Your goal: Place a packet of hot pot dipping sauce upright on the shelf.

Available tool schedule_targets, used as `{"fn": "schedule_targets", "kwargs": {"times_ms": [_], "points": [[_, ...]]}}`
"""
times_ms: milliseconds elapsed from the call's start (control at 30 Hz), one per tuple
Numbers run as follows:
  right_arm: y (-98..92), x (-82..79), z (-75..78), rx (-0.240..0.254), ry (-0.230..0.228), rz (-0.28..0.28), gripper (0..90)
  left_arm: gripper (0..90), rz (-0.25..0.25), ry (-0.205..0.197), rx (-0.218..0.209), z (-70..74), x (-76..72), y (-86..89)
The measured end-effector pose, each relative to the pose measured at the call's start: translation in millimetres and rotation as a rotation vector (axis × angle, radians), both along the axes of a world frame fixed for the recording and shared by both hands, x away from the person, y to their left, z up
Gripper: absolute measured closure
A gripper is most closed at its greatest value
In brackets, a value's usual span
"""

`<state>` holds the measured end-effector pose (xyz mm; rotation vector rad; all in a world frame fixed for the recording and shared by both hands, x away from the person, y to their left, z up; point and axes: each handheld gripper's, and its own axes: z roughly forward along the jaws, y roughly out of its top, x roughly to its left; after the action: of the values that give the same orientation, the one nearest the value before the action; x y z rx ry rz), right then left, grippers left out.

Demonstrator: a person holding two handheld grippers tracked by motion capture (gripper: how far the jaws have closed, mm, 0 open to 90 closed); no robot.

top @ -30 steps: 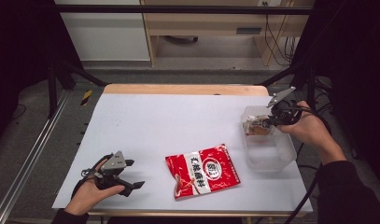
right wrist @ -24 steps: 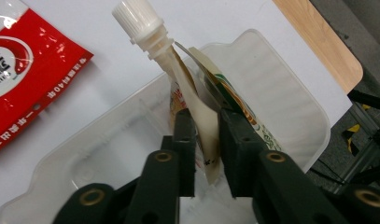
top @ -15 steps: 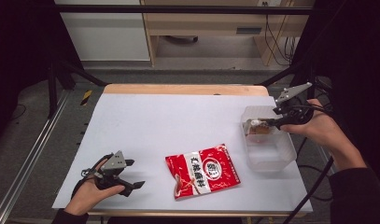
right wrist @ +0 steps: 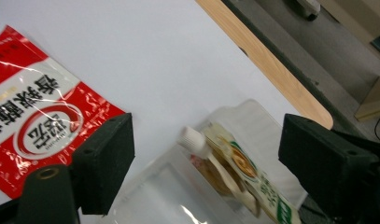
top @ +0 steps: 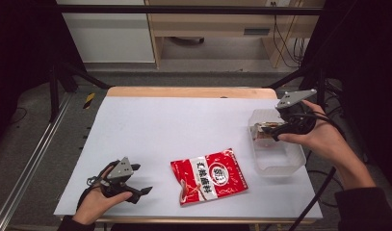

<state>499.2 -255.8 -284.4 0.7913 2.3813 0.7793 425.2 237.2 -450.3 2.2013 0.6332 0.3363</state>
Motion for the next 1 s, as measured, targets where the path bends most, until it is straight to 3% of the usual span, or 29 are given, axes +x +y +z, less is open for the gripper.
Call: {"fn": "schedule_targets", "kwargs": {"times_ms": [267, 433, 700, 1000], "points": [[26.6, -15.4, -4.2, 0.019, -0.022, 0.026, 11.5, 7.5, 0.022, -0.019, -0.007, -1.5, -0.6, -1.0], [39.3, -27.0, -6.9, 0.064, -0.042, 0.024, 10.6, 5.9, 0.044, -0.03, -0.01, -1.9, 0.5, -2.4], [60.3, -47.1, -26.3, 0.113, -0.037, 0.029, 13.1, 5.8, 0.049, -0.034, -0.014, -1.9, 0.8, -2.2], [82.1, -56.1, -49.1, 0.166, -0.017, 0.015, 16.7, 5.8, 0.05, -0.041, -0.009, -1.9, 0.9, -3.2]]}}
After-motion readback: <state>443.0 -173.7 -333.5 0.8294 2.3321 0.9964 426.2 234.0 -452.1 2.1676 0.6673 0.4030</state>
